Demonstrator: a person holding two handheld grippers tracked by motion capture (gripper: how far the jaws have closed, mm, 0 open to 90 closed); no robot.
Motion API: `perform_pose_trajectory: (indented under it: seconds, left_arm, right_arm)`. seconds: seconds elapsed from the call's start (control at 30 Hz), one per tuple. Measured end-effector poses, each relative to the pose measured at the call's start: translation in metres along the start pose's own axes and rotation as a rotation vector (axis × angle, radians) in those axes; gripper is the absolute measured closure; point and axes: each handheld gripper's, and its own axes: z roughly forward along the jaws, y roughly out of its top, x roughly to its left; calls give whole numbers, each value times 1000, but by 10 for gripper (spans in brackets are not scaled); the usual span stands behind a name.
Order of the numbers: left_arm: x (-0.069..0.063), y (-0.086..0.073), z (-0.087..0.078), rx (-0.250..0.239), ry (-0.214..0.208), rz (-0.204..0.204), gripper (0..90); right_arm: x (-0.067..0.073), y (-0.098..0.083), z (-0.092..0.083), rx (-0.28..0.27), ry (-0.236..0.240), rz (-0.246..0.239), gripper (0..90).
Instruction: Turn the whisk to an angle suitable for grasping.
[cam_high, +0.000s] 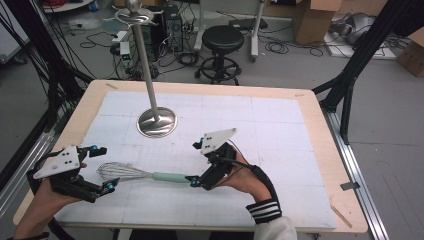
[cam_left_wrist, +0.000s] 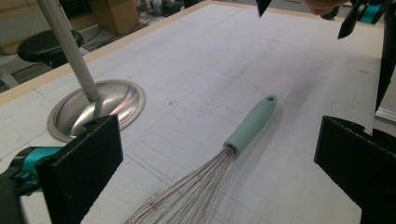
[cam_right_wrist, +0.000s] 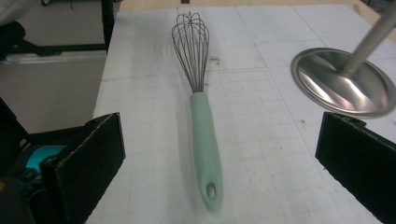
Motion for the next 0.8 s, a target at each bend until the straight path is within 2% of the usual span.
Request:
perform_pose_trajectory:
  seconds: [0.1, 0.2, 0.23, 0.27, 0.5, 0.63, 0.8]
  left_arm:
    - [0, 0, 1, 1, 0, -3, 17]
    - [1, 1, 1, -4, -2, -2, 17]
    - [2, 1, 1, -3, -1, 2, 17]
    - [2, 2, 1, -2, -2, 3, 17]
    - [3, 3, 1, -10, -4, -1, 17]
    - [3, 3, 1, -3, -1, 4, 17]
    - [2, 2, 3, 6, 4, 3, 17]
  right_arm:
    - [1, -7, -18, -13, -41, -3, 5]
    - [3, -15, -36, -24, -57, 26, 5]
    - [2, -18, -41, -34, -80, 23, 5]
    - [3, -20, -45, -34, -76, 36, 5]
    - [8, -41, -81, -87, -134, 53, 5]
    - [12, -55, -99, -115, -156, 83, 5]
    - [11, -73, -122, -146, -218, 128, 5]
